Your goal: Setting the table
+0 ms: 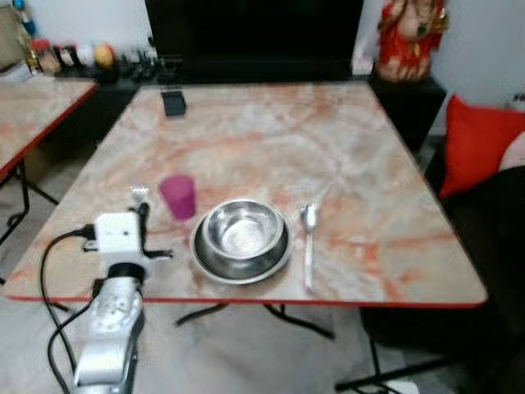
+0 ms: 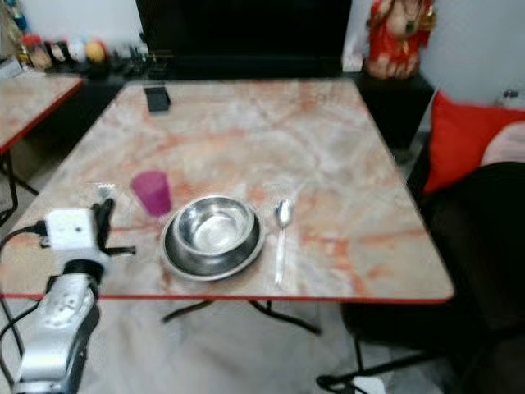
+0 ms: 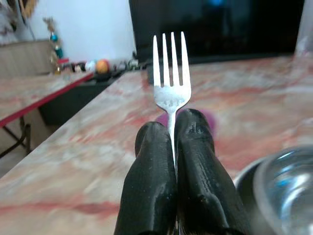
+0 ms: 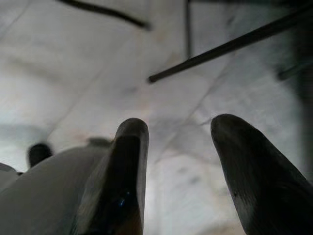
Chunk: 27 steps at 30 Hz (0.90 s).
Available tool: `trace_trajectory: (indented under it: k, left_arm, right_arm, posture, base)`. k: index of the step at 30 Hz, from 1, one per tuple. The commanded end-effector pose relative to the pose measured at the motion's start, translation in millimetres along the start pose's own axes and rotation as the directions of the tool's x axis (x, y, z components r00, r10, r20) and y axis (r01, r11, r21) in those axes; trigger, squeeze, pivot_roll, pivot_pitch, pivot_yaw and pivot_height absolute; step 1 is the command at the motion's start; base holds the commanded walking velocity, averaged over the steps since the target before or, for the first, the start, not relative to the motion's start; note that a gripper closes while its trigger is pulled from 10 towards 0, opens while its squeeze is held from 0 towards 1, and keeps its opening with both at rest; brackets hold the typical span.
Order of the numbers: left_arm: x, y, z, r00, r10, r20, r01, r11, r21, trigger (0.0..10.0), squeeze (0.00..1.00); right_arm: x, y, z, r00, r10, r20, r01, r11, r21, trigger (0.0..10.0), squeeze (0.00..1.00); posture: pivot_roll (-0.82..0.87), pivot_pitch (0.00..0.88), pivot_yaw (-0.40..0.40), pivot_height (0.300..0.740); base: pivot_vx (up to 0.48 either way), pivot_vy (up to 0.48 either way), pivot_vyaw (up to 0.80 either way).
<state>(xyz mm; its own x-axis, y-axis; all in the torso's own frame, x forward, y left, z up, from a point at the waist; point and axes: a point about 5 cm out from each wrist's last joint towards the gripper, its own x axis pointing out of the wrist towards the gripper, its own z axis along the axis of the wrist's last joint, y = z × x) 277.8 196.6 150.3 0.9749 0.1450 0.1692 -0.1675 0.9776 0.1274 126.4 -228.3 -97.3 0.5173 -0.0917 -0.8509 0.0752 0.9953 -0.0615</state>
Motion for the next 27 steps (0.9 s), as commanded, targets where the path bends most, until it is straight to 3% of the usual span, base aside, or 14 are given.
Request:
trace_trajectory:
  k: [1, 20, 27]
  left_arm:
    - [0.4, 6.9, 4.3, 1.0, 0.014, 0.025, -0.015, 0.999, 0.034, 10.0, 0.0]
    - [2.0, -3.4, 8.8, 0.998, -0.056, 0.042, 0.054, 0.998, 0.044, 10.0, 0.0]
    - [0.4, -7.8, 4.3, 0.994, -0.107, 0.007, 0.107, 0.994, -0.005, 10.0, 0.0]
  right_arm:
    - [0.7, 8.2, -1.2, 1.0, 0.021, -0.001, -0.021, 1.0, 0.006, 10.0, 0.0]
    - [0.8, 8.7, -0.9, 1.0, 0.021, 0.0, -0.021, 1.0, 0.009, 10.0, 0.0]
    - [1.0, 8.9, -0.6, 1.0, 0.02, 0.0, -0.02, 1.0, 0.009, 10.0, 0.0]
  posture:
    - [0.01, 0.0, 0.01, 0.732]
    - [0.01, 0.0, 0.012, 0.732]
    - [0.01, 0.0, 0.011, 0.732]
  base:
    - [0.0, -0.435, 0.0]
    - [0.0, -0.429, 0.0]
    - [0.0, 0.0, 0.0]
